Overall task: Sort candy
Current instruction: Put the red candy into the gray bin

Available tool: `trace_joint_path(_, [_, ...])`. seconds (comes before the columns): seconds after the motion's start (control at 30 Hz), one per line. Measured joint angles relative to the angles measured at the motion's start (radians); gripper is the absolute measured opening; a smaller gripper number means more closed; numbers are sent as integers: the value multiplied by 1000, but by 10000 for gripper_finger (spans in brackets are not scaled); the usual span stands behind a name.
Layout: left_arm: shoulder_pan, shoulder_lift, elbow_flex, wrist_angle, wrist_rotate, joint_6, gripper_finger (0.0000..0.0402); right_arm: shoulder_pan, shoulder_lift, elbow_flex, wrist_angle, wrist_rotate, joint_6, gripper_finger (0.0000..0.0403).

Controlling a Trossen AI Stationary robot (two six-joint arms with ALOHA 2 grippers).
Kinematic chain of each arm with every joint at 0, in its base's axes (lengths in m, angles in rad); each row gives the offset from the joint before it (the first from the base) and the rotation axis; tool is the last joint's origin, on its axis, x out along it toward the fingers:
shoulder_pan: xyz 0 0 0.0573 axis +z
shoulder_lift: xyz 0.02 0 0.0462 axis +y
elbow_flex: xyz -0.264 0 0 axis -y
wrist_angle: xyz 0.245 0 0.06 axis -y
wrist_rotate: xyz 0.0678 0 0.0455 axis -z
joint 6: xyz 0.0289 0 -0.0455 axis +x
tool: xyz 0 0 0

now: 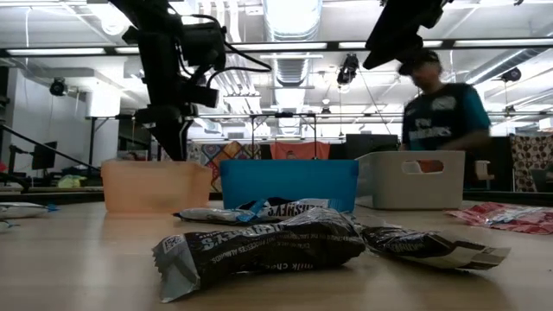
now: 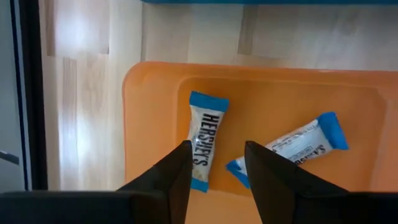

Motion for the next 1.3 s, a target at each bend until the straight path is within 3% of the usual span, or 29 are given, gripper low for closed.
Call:
trace_joint_path(0.1, [-10, -28, 0, -5, 29, -73, 132, 5, 0, -1, -29, -26, 76, 183])
trace_joint_path(0.33, [-92, -156, -25, 71, 210, -176, 132, 54, 0, -18, -173, -42, 300, 183])
trace_joint_path(0.53, [-227, -275, -73, 226, 217, -257, 132, 115, 0, -56, -250, -49, 487, 183])
trace_joint_path(0.8, [-410, -349, -160, 470, 130, -366, 132, 183, 28, -130, -251, -68, 756, 183])
trace_joint_path(1.03, [-494, -329, -173, 485, -23, -413, 132, 238, 138, -126, -247, -68, 881, 183])
trace_joint_path(1.3, [-499, -288, -174, 485, -29, -421, 132, 284, 281, -126, -234, -135, 947, 183])
